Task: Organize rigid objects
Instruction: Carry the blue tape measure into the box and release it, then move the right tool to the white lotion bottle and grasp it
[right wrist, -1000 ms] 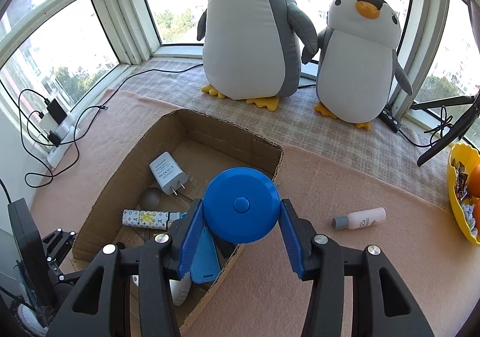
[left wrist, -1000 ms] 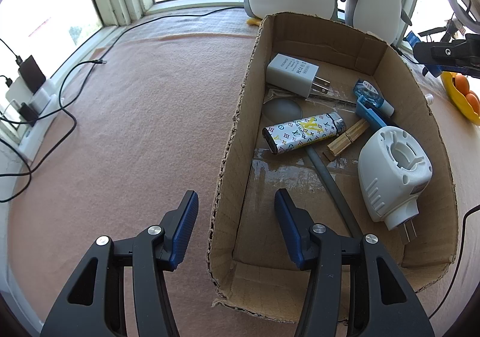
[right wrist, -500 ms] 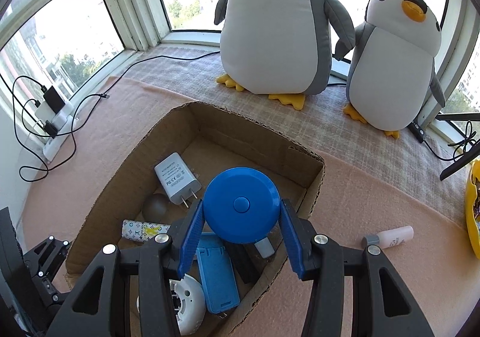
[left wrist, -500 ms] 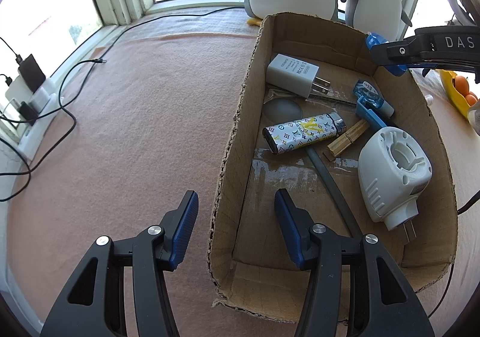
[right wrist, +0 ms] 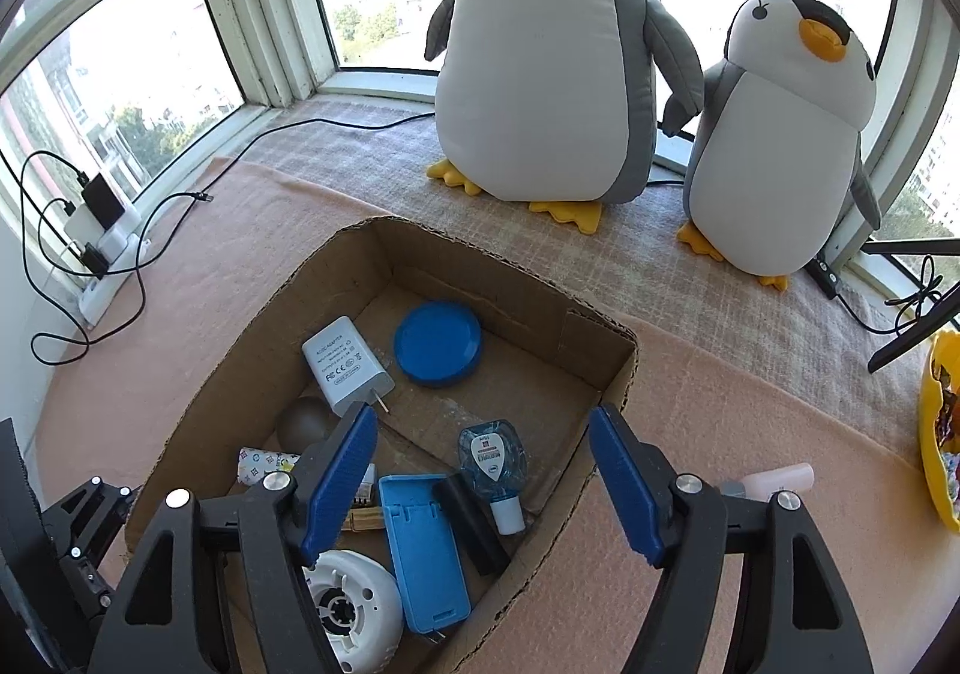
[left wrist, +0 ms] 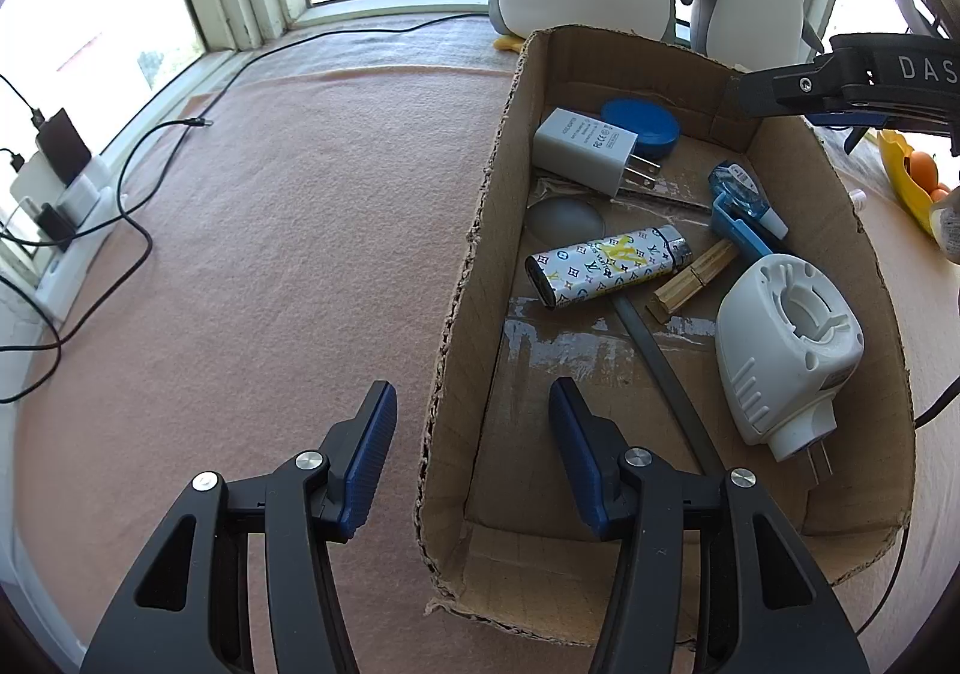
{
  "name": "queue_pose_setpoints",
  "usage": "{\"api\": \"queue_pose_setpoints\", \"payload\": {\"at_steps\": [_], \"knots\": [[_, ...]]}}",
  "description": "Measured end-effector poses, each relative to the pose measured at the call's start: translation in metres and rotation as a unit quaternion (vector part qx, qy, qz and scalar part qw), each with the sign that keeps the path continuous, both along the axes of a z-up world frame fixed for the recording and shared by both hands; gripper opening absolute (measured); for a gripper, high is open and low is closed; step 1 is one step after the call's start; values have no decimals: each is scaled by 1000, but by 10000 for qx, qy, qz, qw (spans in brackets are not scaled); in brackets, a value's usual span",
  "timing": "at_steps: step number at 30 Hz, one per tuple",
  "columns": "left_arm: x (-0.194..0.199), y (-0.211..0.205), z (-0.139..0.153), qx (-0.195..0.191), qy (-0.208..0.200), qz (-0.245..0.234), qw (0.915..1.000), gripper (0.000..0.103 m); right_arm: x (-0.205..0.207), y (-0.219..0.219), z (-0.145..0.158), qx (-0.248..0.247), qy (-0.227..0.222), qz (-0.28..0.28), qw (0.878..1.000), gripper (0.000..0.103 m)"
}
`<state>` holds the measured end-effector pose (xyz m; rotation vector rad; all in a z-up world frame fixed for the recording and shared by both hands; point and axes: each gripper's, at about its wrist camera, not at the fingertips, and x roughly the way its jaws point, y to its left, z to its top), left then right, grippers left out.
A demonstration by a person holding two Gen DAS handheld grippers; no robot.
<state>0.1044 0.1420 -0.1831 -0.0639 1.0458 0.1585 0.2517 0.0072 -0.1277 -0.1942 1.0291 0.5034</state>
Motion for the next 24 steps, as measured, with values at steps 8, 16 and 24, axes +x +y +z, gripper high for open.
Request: {"api": "queue_pose_setpoints", "payload": {"at_steps": [8, 16, 24], "knots": [[0, 0, 0, 0, 0, -1, 10000, 53, 1, -19, 4, 130, 36, -279, 9995, 69], [0, 0, 0, 2, -1, -4, 10000, 53, 9, -61, 8, 267, 83, -946, 9951, 69], [0, 0, 0, 0, -2, -2, 10000, 53, 26, -113, 0, 458, 413, -1828, 9812, 69]]}}
